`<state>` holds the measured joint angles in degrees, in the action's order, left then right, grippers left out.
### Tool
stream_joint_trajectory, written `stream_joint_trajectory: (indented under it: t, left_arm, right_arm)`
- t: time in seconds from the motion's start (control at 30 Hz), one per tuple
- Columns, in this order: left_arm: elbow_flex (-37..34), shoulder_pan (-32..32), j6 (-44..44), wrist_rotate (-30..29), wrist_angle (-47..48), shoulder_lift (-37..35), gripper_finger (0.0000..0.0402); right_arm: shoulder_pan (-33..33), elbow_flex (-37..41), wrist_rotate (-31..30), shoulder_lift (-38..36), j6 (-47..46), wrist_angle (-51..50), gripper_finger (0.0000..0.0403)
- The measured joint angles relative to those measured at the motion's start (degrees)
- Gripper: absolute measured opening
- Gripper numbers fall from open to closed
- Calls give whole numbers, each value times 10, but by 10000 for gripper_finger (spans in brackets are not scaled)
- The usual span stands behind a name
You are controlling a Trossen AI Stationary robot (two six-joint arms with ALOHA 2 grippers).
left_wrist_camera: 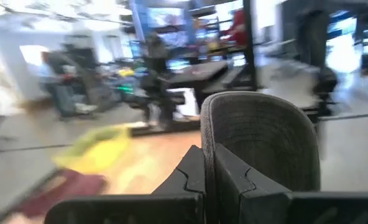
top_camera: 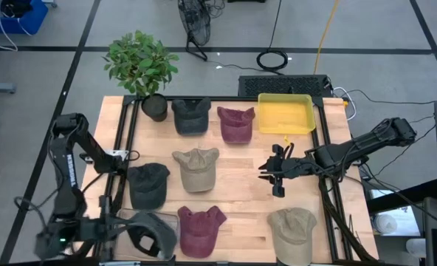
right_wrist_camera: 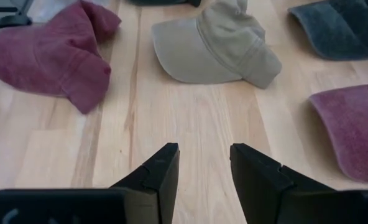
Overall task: Pick & Place hat
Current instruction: Put the middle black cap into the transparent bin
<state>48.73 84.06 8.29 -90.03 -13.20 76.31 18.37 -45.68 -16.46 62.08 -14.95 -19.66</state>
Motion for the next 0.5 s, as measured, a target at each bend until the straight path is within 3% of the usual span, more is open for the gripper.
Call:
stream_joint_trajectory:
  t: [0.23, 0.5]
  left_arm:
    - [-97, 28, 123, 1, 5, -70, 11]
    - [-121, 43, 103, 26, 14, -102, 11]
  right_arm:
    - [0, 1, 0, -2, 13, 26, 130]
    - [-8, 1, 0, -6, 24, 49, 130]
